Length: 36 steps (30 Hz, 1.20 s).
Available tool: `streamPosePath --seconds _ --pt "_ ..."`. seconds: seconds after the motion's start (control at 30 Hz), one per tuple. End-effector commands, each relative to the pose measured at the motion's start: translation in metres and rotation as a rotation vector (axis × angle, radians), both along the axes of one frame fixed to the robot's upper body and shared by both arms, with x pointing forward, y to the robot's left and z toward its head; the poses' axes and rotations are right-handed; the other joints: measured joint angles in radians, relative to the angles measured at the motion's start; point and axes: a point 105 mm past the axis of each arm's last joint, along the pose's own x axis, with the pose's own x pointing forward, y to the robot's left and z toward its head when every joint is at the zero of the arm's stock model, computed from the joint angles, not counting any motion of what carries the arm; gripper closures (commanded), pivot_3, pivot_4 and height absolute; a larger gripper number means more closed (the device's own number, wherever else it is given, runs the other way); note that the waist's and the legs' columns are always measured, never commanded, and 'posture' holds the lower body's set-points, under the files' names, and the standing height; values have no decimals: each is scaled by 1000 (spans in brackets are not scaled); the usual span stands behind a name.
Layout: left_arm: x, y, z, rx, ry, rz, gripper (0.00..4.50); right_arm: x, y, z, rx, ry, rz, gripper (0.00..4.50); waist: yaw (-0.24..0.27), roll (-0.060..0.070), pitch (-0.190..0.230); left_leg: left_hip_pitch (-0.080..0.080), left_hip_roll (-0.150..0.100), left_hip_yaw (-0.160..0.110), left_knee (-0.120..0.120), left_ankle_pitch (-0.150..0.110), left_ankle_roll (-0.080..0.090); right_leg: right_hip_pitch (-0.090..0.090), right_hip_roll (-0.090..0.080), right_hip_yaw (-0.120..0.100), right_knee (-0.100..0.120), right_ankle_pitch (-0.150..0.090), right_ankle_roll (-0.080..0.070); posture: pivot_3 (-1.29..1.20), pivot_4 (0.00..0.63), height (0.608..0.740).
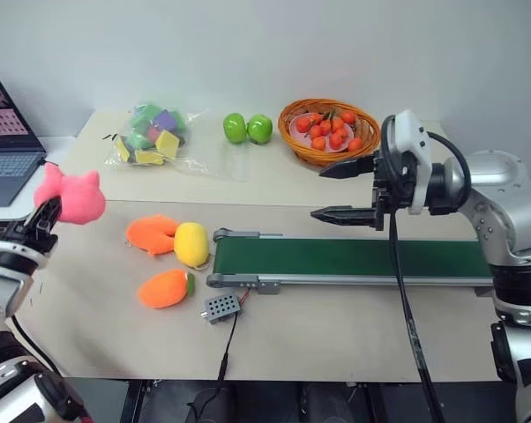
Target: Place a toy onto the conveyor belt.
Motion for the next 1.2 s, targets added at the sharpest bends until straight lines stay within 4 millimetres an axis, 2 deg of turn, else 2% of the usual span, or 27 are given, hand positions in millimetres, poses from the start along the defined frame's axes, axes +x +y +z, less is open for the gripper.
streamPosePath --seconds 0.03,0.1,0.17,0.23,0.27,0.33,0.4,0.6,0.67,0.73,0.97,1.03,1.1,1.2 --pt "10 -45 48 322 -120 -66 4473 -2 1 9 19 -53 16 0 0 0 0 0 0 0 0 0 0 0 0 0 0 0 0 0 150 738" --pt "17 -80 62 496 -189 -128 4473 -1 1 7 23 -51 13 0 1 0 0 0 0 0 0 0 -1 0 0 0 0 0 0 0 150 738" --pt "21 -123 71 611 -243 -222 4473 0 1 5 28 -50 7 0 1 0 0 -1 0 1 0 1 -1 0 0 0 -1 0 0 0 150 738" --pt "21 -161 79 660 -297 -301 4473 0 1 5 35 -49 0 0 0 0 0 -1 0 0 0 1 -1 0 0 0 -1 0 0 0 150 738" --pt "21 -179 76 736 -296 -329 4473 -1 -1 4 37 -49 -6 0 -1 0 0 -1 0 1 0 0 -1 0 0 0 -1 0 0 0 150 738" --pt "19 -208 55 1020 -284 -387 4473 -1 -3 2 38 -51 -19 0 -2 0 0 -1 0 1 0 0 0 0 0 0 -1 0 0 0 150 738" --pt "14 -226 45 1166 -320 -420 4473 -2 -5 2 45 -52 -37 0 -8 0 0 0 0 2 -1 0 0 0 1 2 -2 0 0 0 150 738" --pt "10 -240 42 1465 -477 -403 4473 -5 -9 -1 58 -56 -71 0 -7 0 0 -1 1 3 -4 0 1 -3 2 2 -3 0 0 0 150 738" --pt "7 -244 41 1666 -606 -368 4473 -6 -13 -1 61 -60 -94 0 -4 0 0 -1 1 3 -4 0 1 -3 2 2 -3 0 0 0 150 738" --pt "2 -247 34 1782 -711 -380 4473 -6 -15 -1 62 -59 -106 0 -1 0 0 -2 0 4 -4 0 1 -3 2 2 -5 0 0 0 150 738" --pt "-21 -259 2 1862 -966 -476 4473 -7 -18 -2 60 -61 -125 0 2 1 0 -6 1 4 -3 -1 2 -5 2 2 -7 0 0 0 150 738" --pt "-35 -263 4 1865 -1032 -499 4473 -8 -19 -3 61 -63 -131 0 2 1 0 -9 1 4 -2 -1 2 -9 2 2 -5 0 0 0 150 738" --pt "-35 -261 2 1871 -1037 -517 4473 -8 -19 -2 65 -65 -137 0 2 1 0 -12 1 4 -1 -1 2 -12 2 2 -3 0 0 0 150 738" --pt "-32 -257 -12 1874 -1051 -564 4473 -9 -20 -3 67 -65 -145 0 2 1 0 -12 1 4 0 -1 2 -12 2 2 -2 0 0 0 150 738"
